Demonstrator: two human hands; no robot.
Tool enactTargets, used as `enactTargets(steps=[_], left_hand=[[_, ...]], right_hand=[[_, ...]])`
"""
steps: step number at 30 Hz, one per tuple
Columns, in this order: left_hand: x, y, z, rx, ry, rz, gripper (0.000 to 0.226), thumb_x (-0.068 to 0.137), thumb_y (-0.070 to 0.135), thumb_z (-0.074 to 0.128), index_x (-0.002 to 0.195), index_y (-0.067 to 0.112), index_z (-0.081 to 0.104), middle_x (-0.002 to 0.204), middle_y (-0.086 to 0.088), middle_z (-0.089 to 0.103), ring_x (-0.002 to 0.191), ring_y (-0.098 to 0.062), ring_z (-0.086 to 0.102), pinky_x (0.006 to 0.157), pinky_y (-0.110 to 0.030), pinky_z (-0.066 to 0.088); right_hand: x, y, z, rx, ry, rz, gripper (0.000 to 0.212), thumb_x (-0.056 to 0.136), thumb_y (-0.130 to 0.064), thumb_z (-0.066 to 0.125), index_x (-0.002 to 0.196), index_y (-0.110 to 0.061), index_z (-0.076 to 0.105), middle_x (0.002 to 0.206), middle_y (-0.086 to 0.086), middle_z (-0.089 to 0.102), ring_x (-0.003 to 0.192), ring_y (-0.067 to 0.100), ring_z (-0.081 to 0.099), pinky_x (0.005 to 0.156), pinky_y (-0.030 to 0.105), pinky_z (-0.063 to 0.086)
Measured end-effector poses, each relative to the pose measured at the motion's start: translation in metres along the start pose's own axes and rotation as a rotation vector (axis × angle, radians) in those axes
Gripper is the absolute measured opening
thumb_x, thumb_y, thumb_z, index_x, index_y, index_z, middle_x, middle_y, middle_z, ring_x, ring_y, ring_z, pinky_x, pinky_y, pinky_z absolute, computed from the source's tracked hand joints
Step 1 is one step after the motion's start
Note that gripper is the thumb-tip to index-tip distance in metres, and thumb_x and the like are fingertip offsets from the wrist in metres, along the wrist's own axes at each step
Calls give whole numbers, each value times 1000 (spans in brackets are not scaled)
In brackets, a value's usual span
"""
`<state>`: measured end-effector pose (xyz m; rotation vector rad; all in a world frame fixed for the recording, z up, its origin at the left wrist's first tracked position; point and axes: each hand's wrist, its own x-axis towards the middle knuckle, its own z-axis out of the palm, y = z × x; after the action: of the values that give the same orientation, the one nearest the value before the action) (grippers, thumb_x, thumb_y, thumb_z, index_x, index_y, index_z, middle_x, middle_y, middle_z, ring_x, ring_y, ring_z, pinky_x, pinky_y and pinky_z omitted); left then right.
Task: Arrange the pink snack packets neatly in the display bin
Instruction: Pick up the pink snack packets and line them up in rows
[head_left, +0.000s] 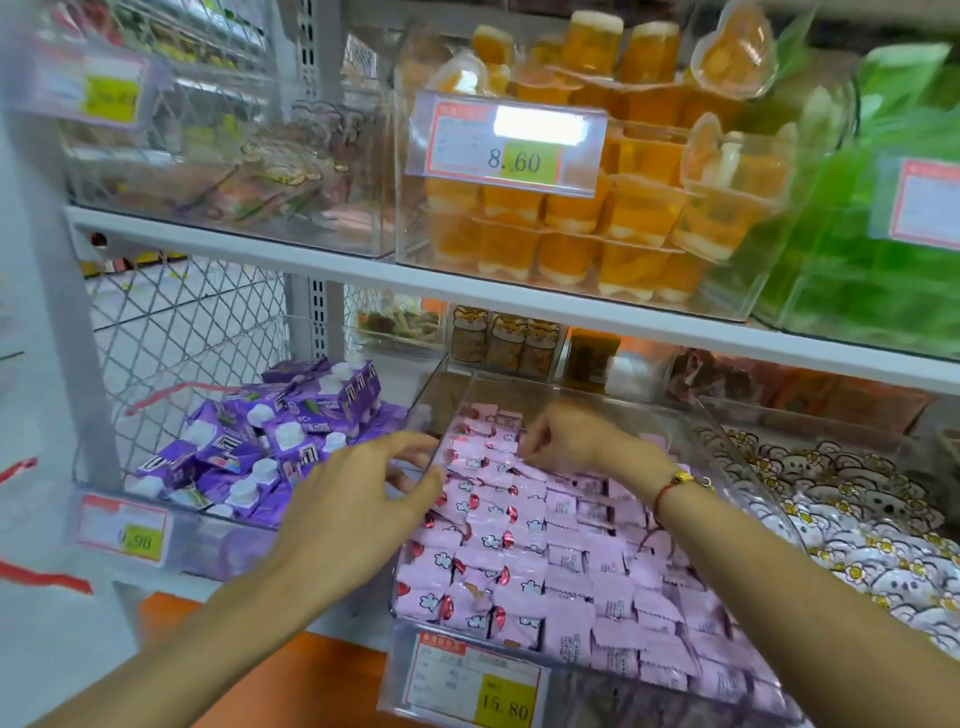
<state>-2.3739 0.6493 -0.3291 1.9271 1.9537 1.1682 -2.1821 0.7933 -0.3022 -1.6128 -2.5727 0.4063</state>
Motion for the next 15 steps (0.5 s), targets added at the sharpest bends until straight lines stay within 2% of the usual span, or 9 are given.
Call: enactTargets(steps=[2, 5, 7, 9, 11, 15], left_hand=[[-1, 1, 2, -27, 6, -17, 9, 81, 48, 58, 87, 54, 56, 73, 48, 53, 76, 16, 56, 60, -14, 39], [-2, 0, 5, -42, 19, -15, 19, 83, 46, 58, 102, 45, 61, 71, 44, 54, 78, 17, 54, 58, -13, 38], [-2, 0, 4, -34, 13, -11, 25, 84, 46, 58, 109, 42, 61, 75, 38, 57, 77, 14, 56, 61, -16, 42], [-2, 1, 3, -27, 0, -12, 27, 85, 46, 56, 112, 41, 59, 81, 33, 58, 76, 11, 56, 62, -19, 43], [-2, 1, 2, -31, -6, -13, 26, 85, 46, 56, 111, 41, 59, 81, 32, 59, 75, 11, 56, 62, -19, 44], [-4, 3, -1, -45, -33, -15, 28, 85, 46, 56, 112, 42, 58, 82, 32, 59, 76, 13, 56, 62, -19, 44]], right_hand=[[-3, 2, 0, 73, 2, -20, 19, 89, -12, 59, 95, 1, 71, 106, 11, 70, 93, 20, 67, 83, 37, 56], [-8, 4, 2, 64, 17, -49, 22, 93, -17, 54, 93, -2, 69, 102, 6, 70, 94, 26, 65, 84, 40, 54], [-11, 3, 7, -33, 103, -72, 19, 97, -21, 47, 95, -8, 61, 95, 5, 65, 86, 23, 62, 71, 33, 52], [-15, 2, 14, -101, 228, -121, 13, 99, -23, 40, 95, -17, 50, 85, 3, 60, 75, 18, 58, 58, 26, 44], [-18, 3, 17, -111, 337, -173, 11, 101, -22, 35, 95, -20, 44, 76, 2, 57, 66, 17, 56, 50, 23, 38], [-26, 2, 1, 17, 612, -231, 10, 101, -19, 34, 100, -16, 43, 69, 4, 55, 57, 22, 57, 50, 40, 50]])
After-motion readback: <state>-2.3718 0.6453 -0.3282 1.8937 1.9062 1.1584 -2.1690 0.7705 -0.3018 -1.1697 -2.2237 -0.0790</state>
